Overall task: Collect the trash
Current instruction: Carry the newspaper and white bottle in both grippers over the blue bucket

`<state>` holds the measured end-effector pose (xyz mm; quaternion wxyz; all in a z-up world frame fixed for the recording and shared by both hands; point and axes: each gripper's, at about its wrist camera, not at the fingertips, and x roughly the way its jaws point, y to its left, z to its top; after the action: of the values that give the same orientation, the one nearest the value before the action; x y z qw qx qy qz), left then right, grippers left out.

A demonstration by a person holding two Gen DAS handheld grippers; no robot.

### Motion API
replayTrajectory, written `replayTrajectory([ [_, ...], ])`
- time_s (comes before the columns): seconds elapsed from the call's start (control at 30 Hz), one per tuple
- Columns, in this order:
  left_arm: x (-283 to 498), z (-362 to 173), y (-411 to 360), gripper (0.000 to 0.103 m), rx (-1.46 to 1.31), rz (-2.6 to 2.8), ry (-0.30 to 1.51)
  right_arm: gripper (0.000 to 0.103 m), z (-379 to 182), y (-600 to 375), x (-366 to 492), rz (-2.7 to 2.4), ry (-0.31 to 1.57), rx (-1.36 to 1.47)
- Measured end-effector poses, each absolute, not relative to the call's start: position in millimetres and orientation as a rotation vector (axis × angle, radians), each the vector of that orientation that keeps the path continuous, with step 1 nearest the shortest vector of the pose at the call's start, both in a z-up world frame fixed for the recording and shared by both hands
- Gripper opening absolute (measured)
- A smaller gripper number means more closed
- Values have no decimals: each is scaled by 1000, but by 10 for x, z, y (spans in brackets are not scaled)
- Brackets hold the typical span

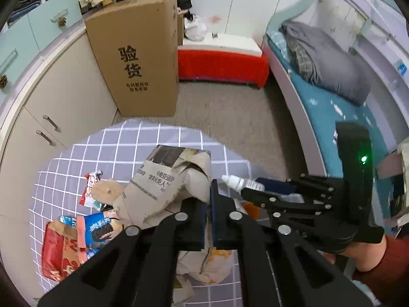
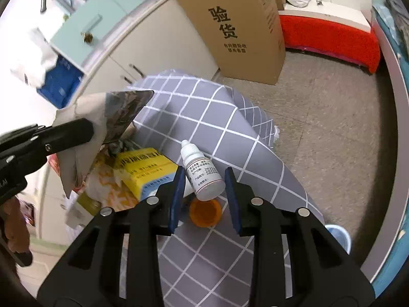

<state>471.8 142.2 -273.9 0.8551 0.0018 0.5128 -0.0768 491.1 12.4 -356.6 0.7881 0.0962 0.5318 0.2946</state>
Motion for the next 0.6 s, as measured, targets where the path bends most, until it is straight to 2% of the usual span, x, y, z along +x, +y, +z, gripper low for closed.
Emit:
replayTrajectory([
  [0.33, 4553, -2064, 817, 2, 24, -212, 940, 31, -3168, -603, 4746, 603, 1061, 421],
  [0.6, 4365, -2021, -325, 2, 84, -391, 937, 31, -3176, -1712, 4318, 449, 1027, 522],
])
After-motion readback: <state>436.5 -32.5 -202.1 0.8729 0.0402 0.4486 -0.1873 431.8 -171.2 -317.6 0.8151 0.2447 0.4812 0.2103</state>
